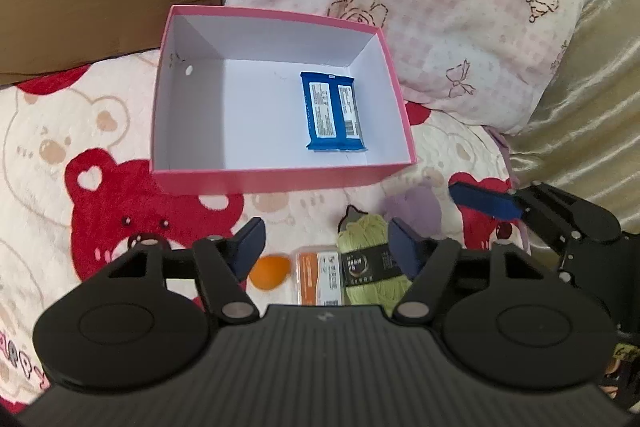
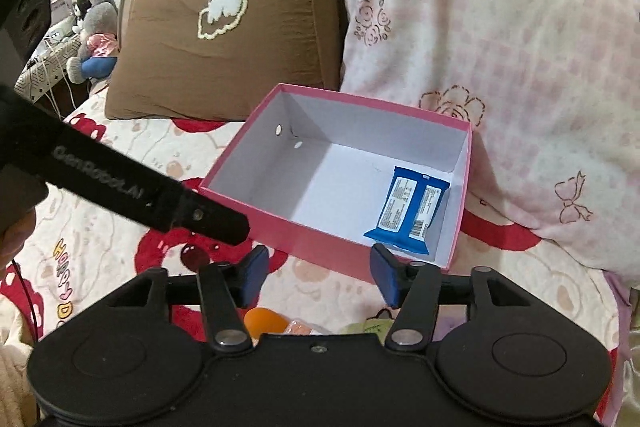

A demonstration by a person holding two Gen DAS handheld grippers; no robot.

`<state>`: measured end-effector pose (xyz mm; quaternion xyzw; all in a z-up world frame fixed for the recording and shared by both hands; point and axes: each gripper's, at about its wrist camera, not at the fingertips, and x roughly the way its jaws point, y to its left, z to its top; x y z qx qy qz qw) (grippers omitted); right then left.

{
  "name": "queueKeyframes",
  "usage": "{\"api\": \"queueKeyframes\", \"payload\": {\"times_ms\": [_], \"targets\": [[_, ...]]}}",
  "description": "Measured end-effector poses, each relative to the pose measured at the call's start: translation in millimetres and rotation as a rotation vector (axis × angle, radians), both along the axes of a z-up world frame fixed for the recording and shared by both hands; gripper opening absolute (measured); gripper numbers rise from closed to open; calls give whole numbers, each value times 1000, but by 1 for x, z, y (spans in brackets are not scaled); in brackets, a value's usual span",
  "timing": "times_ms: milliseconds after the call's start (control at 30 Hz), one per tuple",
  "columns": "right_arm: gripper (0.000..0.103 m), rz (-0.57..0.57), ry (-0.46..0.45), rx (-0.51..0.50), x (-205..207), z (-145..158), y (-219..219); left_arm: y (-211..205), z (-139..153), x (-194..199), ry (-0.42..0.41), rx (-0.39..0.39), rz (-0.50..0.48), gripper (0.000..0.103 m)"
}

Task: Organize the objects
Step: 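Withdraw the left tool from the box toward the green yarn ball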

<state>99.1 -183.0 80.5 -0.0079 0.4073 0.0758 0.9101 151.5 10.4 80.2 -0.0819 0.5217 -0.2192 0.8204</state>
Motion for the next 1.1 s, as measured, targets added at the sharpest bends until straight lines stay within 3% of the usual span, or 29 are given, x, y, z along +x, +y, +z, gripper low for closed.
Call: {"api": "queueKeyframes", "payload": {"times_ms": [100, 200, 367, 500, 1100], "targets": [[92, 2, 0, -2, -11, 7, 2, 3, 5, -11, -3, 22, -9, 78], [95, -11, -3, -6, -19, 10, 1, 8, 7, -20, 2, 25, -9, 85], [95, -28, 15, -23, -30, 14, 3, 13, 12, -32, -3, 25, -14, 98], [95, -32, 21, -42, -41, 19, 3, 12, 16, -42, -9, 46, -36, 101], [95, -21, 125, 3, -81, 2, 1, 12, -1, -67, 49, 41, -62, 102]]}}
